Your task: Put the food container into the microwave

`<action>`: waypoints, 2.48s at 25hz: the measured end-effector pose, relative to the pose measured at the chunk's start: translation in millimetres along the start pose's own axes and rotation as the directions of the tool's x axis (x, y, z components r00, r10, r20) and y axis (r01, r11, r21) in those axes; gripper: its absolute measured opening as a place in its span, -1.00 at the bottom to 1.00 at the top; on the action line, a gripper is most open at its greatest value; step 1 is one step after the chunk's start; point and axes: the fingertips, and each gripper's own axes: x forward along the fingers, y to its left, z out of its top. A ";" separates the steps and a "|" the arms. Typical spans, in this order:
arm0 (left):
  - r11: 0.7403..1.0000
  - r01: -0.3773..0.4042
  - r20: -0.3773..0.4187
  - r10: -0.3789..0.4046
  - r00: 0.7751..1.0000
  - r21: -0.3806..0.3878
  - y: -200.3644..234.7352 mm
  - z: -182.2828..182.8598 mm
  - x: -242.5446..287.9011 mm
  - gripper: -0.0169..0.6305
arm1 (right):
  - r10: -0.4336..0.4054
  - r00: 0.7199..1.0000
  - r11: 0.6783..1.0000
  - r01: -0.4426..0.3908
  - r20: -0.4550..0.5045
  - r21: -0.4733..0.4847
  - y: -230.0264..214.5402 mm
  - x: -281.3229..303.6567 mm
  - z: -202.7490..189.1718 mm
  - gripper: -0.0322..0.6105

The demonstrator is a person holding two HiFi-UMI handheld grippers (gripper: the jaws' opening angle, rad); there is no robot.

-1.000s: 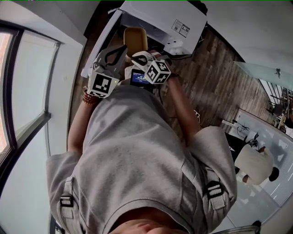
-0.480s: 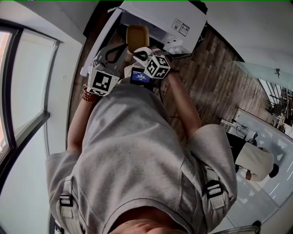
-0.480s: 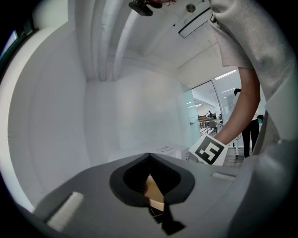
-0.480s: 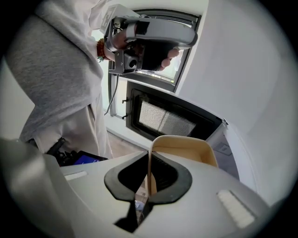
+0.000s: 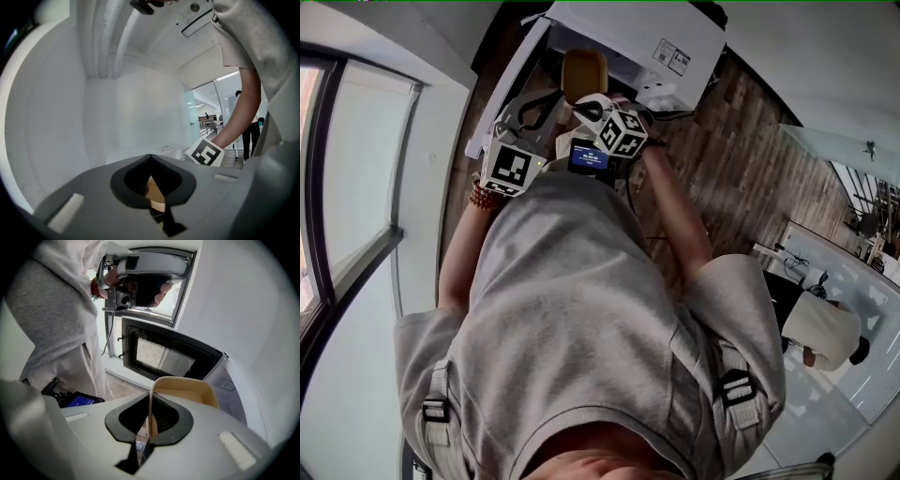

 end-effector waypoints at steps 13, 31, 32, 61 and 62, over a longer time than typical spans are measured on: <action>1.000 0.020 -0.013 -0.020 1.000 0.001 -0.3 -3.7 -0.5 -0.95 | -0.024 1.000 0.995 0.025 -0.012 0.093 -13.8 12.0 -11.2 -0.79; 1.000 0.012 -0.019 -0.012 1.000 -0.002 13.2 -7.1 -3.7 -0.95 | -0.120 0.990 0.982 0.128 -0.069 0.139 -43.2 29.4 -18.6 -0.79; 1.000 0.010 -0.018 -0.010 1.000 -0.003 15.1 -6.7 -3.5 -0.95 | -0.141 0.988 0.976 0.150 -0.069 0.155 -48.1 29.9 -18.0 -0.79; 1.000 -0.016 -0.010 0.016 1.000 -0.007 38.0 -3.8 16.4 -0.95 | -0.250 0.953 0.929 0.286 -0.174 0.234 -97.5 52.9 -47.1 -0.79; 1.000 -0.013 -0.011 0.013 1.000 -0.005 37.7 -3.7 18.3 -0.95 | -0.249 0.952 0.929 0.286 -0.175 0.234 -98.6 52.8 -48.1 -0.79</action>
